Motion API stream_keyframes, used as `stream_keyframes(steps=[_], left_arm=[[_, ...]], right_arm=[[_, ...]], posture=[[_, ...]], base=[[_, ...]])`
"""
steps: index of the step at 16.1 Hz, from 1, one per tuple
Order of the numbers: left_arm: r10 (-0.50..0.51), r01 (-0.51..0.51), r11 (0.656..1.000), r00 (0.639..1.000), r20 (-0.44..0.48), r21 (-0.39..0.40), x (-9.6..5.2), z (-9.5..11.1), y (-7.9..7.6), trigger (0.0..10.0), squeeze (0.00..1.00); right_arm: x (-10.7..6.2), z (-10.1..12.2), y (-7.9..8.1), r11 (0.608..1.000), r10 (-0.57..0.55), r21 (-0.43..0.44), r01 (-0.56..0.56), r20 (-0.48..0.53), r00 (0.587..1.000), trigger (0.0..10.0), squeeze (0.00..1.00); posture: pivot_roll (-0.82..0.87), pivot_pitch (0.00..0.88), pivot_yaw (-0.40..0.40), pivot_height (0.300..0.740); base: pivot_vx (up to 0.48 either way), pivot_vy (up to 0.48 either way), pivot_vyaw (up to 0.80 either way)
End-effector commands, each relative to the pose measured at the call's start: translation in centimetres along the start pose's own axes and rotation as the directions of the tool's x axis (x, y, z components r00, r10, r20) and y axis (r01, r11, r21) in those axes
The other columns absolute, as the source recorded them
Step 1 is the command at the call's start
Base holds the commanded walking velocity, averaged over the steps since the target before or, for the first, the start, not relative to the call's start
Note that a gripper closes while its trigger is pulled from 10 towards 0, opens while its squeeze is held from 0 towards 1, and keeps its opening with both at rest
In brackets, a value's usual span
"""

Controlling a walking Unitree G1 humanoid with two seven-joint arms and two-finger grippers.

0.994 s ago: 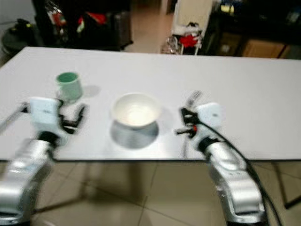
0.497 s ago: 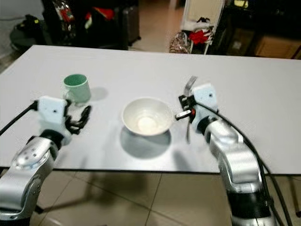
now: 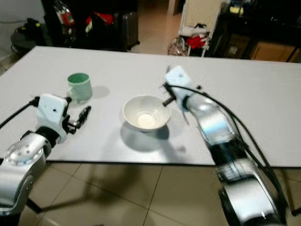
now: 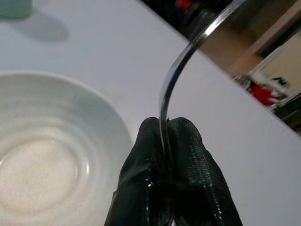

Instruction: Setting the table

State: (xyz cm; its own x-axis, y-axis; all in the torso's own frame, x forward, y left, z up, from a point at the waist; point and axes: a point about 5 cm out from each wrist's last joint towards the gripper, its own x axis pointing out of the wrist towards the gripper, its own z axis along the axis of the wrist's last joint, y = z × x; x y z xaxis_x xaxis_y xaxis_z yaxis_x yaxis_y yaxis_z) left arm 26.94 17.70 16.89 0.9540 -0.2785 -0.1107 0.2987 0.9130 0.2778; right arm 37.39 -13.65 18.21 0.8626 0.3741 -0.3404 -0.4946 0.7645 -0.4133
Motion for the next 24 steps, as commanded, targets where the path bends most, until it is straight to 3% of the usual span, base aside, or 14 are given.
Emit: stream_keyframes(steps=[1,3,9,16,20,24], left_arm=[[-0.125,0.125,0.992,0.992,0.010,0.018,0.1,0.6,-1.2,10.0,0.00],[-0.236,0.236,0.970,0.972,-0.004,0.064,0.0,0.7,-2.1,10.0,0.00],[-0.293,0.293,0.950,0.956,-0.011,0.109,-0.3,1.1,-2.5,10.0,0.00],[-0.304,0.303,0.944,0.953,-0.008,0.127,0.2,1.3,-2.5,10.0,0.00],[-0.335,0.333,0.933,0.942,-0.014,0.137,0.5,1.4,-2.8,10.0,0.00],[-0.352,0.352,0.925,0.935,-0.025,0.143,0.3,1.3,-3.2,10.0,0.00]], right_arm=[[0.9,0.5,0.1,0.999,0.036,-0.031,-0.036,-0.006,0.999,10.0,0.00],[2.3,0.9,0.9,0.991,0.111,-0.075,-0.114,-0.037,0.993,10.0,0.00],[3.6,0.8,2.8,0.938,0.245,-0.206,-0.278,-0.172,0.954,10.0,0.00],[3.7,2.1,2.3,0.888,0.290,-0.310,-0.341,-0.199,0.936,10.0,0.00],[3.9,3.1,2.1,0.824,0.281,-0.428,-0.373,-0.263,0.923,10.0,0.00],[4.3,3.7,2.6,0.808,0.276,-0.453,-0.377,-0.274,0.921,10.0,0.00]], posture=[[-0.05,0.000,-0.015,0.740],[-0.05,0.000,-0.019,0.740],[-0.03,0.000,-0.042,0.740],[-0.05,0.000,-0.040,0.740],[-0.06,0.000,-0.028,0.740],[-0.05,0.000,-0.041,0.740]], base=[[0.000,0.000,0.00],[0.000,0.000,0.00],[0.000,0.000,0.00],[0.000,0.000,0.00],[0.000,0.000,0.00],[0.000,0.000,0.00]])
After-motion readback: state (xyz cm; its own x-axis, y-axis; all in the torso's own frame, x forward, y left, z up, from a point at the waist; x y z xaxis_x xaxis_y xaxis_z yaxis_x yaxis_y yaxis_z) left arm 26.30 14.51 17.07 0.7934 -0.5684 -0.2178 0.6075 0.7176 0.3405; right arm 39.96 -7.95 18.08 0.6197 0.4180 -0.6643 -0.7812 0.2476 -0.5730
